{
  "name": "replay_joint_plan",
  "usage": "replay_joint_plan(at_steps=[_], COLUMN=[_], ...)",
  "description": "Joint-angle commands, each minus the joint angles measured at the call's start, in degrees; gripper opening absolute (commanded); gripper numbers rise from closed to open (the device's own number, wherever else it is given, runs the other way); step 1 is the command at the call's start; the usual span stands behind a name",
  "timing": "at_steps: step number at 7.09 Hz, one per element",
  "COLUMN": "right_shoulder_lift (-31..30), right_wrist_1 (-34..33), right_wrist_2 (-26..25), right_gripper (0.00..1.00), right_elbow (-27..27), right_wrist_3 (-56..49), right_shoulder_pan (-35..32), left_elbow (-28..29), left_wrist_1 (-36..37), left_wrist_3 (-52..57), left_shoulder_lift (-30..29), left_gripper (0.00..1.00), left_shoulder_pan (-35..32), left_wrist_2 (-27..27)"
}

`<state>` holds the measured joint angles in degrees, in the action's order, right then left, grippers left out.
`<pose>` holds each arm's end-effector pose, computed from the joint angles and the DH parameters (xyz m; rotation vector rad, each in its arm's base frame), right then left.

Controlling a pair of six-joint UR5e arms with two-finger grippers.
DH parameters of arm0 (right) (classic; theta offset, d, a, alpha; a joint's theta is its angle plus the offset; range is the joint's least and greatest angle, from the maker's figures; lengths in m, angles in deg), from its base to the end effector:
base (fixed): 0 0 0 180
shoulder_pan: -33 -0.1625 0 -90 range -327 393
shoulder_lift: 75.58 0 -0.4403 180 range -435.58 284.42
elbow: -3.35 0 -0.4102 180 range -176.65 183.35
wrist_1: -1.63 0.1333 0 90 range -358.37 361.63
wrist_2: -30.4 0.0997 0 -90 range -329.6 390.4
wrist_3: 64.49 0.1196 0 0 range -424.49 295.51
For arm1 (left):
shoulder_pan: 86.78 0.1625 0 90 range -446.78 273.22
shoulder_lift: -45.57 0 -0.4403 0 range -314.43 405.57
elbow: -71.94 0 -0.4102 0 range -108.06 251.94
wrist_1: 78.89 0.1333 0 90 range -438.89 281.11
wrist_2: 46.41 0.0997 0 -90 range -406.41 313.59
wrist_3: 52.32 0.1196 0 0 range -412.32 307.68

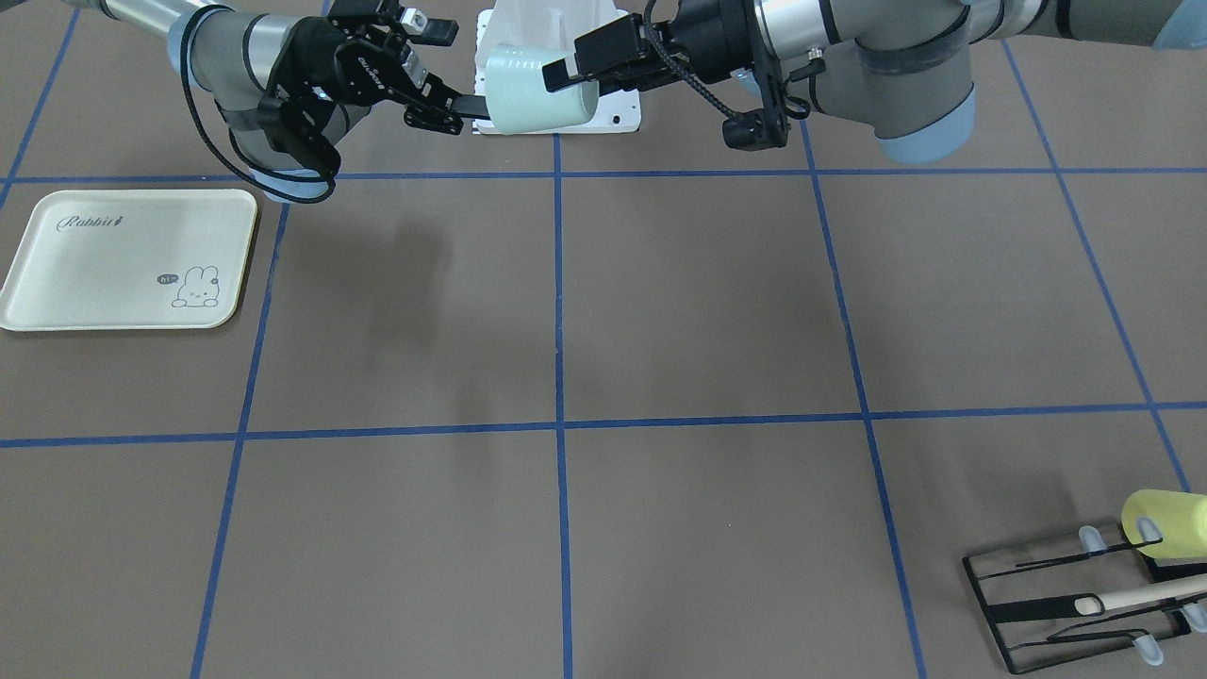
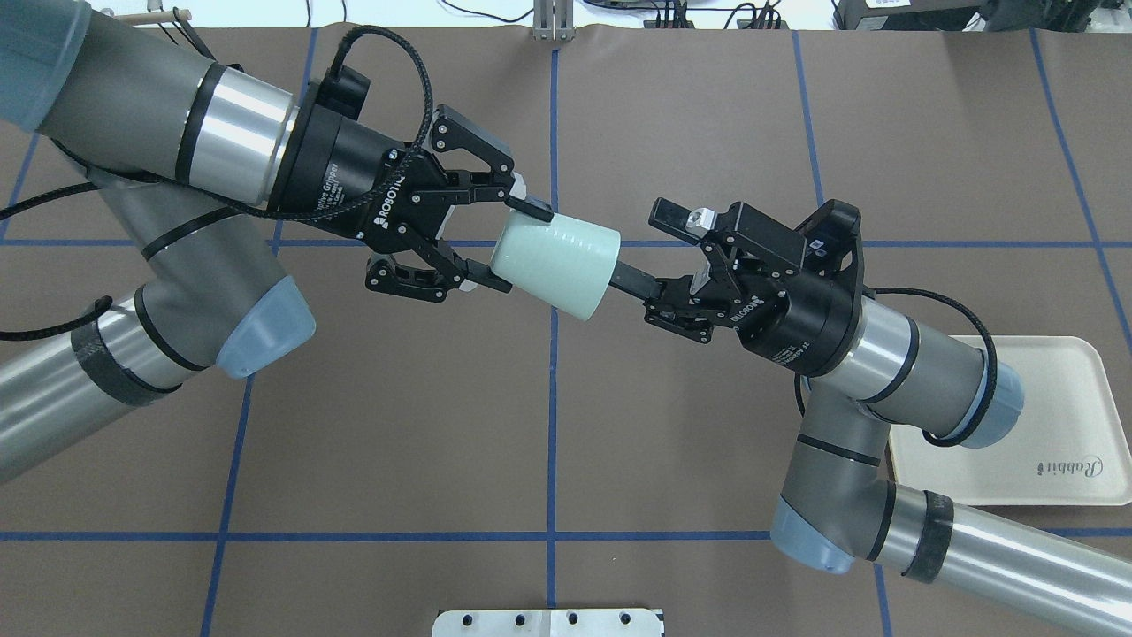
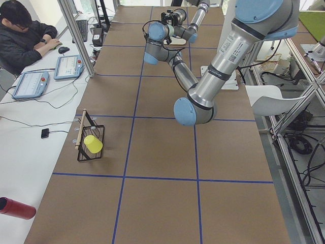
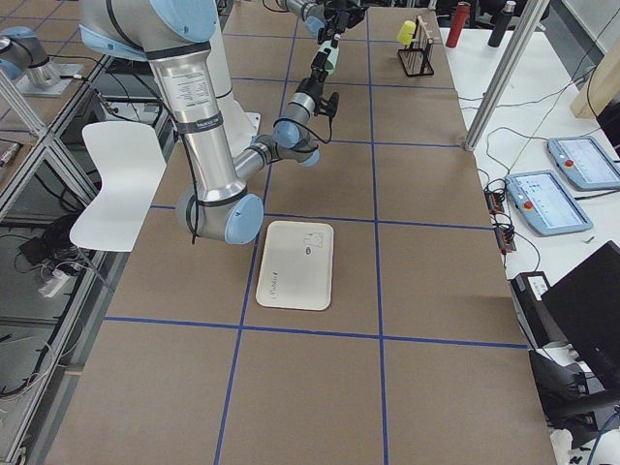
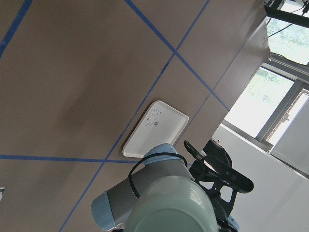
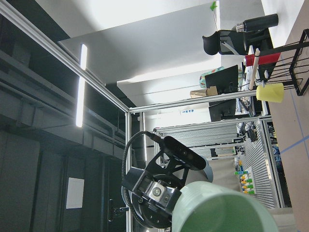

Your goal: Left arm grabs green cup and hands to right arm on tray

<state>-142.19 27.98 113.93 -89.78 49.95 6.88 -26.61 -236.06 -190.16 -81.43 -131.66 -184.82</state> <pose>-0.4149 -0.3669 0.2285 0.0860 -2.5567 0.4975 0.3850 -0.4452 0.0987 -0.5728 1.7492 -0.3021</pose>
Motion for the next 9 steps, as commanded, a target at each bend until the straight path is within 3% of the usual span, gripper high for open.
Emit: replay_joint_plan(at_steps=[1, 5, 8, 9], right_shoulder_lift=[1.7, 3.2, 3.1, 2.9], right_wrist_1=[-2.3, -4.6, -4.6, -4.6], right_wrist_2=[-1.2, -2.2, -2.4, -2.4], right_gripper=[0.97, 0.93, 0.68, 0.67], right_elbow=[-0.2, -0.7, -0.7, -0.7], right_wrist_3=[0.0, -0.1, -0.1, -0.1], right_shoulder_pan=[0.0, 0.5, 1.1, 1.2], left_elbow=[0.1, -0.1, -0.1, -0.6], left_wrist_1=[1.0, 1.2, 1.1, 1.1], left_wrist_3=[0.0, 0.1, 0.1, 0.1], left_shoulder_lift=[0.0, 0.0, 0.0, 0.0], left_gripper=[0.13, 0.13, 0.13, 0.13], left_shoulder_pan=[0.5, 1.0, 1.0, 0.9], left_wrist_2=[0.2, 0.4, 0.2, 0.1])
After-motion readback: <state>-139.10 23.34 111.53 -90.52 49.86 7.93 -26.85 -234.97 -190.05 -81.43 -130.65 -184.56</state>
